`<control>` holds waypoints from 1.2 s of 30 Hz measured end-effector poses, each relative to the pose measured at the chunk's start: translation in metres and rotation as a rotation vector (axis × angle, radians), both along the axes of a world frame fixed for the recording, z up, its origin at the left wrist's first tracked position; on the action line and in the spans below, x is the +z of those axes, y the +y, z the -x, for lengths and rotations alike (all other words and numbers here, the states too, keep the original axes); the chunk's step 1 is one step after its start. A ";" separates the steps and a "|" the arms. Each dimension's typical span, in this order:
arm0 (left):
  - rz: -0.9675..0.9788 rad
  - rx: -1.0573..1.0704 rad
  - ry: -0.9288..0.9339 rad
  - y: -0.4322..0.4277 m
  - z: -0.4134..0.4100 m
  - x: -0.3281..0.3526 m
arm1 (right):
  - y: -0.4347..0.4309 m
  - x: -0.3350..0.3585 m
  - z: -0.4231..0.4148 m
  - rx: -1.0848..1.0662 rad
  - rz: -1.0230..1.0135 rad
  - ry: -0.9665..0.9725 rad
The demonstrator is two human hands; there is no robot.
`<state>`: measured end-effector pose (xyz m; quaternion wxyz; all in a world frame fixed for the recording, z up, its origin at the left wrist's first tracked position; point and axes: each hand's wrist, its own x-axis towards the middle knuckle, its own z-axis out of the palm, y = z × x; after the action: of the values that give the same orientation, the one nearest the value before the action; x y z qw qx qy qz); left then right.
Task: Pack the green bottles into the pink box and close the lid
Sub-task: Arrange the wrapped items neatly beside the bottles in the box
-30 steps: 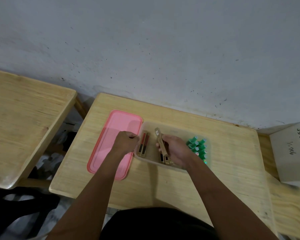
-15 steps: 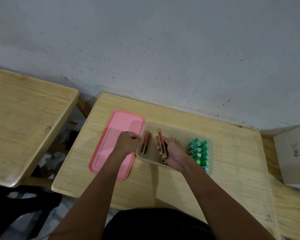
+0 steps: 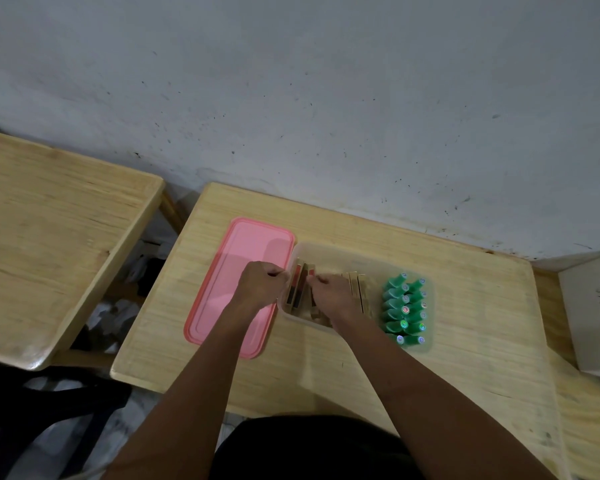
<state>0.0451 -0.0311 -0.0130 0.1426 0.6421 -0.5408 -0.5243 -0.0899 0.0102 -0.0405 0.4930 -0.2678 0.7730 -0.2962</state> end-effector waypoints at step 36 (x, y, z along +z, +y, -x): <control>0.165 -0.106 -0.136 -0.001 0.002 -0.004 | 0.026 -0.002 0.033 0.567 -0.141 0.910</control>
<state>0.0428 -0.0324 -0.0168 0.1298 0.6328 -0.6238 -0.4399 -0.1225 0.0366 -0.0425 0.1860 -0.5333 0.8239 0.0469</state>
